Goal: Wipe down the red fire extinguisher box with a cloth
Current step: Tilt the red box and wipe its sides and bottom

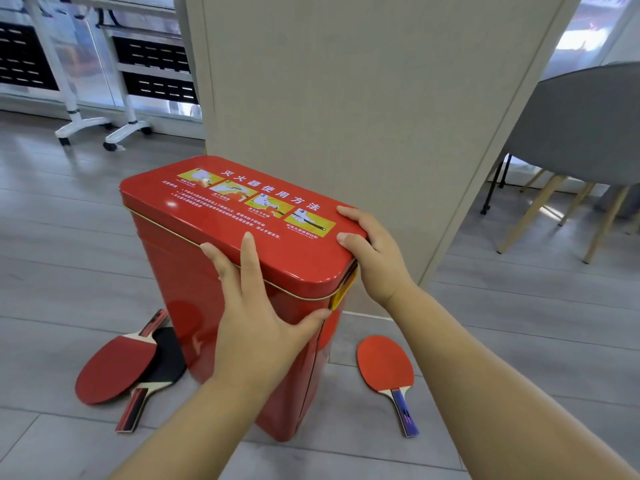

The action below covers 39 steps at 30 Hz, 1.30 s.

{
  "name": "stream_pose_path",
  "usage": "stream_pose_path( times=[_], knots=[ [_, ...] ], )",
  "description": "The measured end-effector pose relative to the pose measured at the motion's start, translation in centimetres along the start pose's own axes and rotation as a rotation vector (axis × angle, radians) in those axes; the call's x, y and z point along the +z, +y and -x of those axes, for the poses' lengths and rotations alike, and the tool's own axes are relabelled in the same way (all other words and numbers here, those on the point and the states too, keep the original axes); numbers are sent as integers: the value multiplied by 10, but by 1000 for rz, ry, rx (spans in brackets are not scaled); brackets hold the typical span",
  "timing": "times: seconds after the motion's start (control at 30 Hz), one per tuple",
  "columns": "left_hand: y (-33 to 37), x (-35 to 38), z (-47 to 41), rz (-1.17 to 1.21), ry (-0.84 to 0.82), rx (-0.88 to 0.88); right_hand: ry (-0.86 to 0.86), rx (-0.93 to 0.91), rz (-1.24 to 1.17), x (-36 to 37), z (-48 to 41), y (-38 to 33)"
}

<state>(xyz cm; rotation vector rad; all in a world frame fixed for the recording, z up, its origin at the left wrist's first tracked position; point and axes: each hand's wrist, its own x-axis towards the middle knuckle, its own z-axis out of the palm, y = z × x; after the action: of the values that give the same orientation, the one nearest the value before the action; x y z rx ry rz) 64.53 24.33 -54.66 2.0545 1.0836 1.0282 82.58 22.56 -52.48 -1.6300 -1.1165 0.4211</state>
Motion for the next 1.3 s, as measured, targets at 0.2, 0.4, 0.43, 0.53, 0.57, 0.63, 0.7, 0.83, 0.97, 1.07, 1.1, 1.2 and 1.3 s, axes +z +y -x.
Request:
stream_pose_path(
  times=[0.2,0.4,0.43,0.53,0.57,0.63,0.7,0.83,0.97,1.07,1.1,1.2,1.3],
  knots=[
    [-13,-11,-1,43,-60,64,97,33,12,0,23,-6],
    [-33,-32,-16,146,-227,109,171,57,111,2,56,-18],
    [-35,-35,-18,174,-256,122,184,63,128,3,61,-20],
    [-44,-43,-26,229,-318,154,204,102,153,9,72,-26],
    [-46,-47,-27,239,-337,152,199,108,165,12,75,-27],
    [-48,-51,-29,256,-354,130,177,99,186,14,78,-31],
    [-47,-51,-26,279,-353,106,143,92,191,11,78,-33],
    [-42,-39,-11,282,-249,85,41,82,93,-13,78,-26],
    [-32,-27,10,361,-120,61,21,94,-31,-17,80,-20],
    [-24,-26,8,392,-112,28,86,64,-42,-10,81,-22],
    [-21,-28,7,394,-121,16,101,58,-36,-8,82,-23],
    [-18,-35,7,400,-167,-29,147,40,-42,-2,85,-29],
    [-23,-43,6,412,-196,-41,187,44,-54,6,92,-32]
  ],
)
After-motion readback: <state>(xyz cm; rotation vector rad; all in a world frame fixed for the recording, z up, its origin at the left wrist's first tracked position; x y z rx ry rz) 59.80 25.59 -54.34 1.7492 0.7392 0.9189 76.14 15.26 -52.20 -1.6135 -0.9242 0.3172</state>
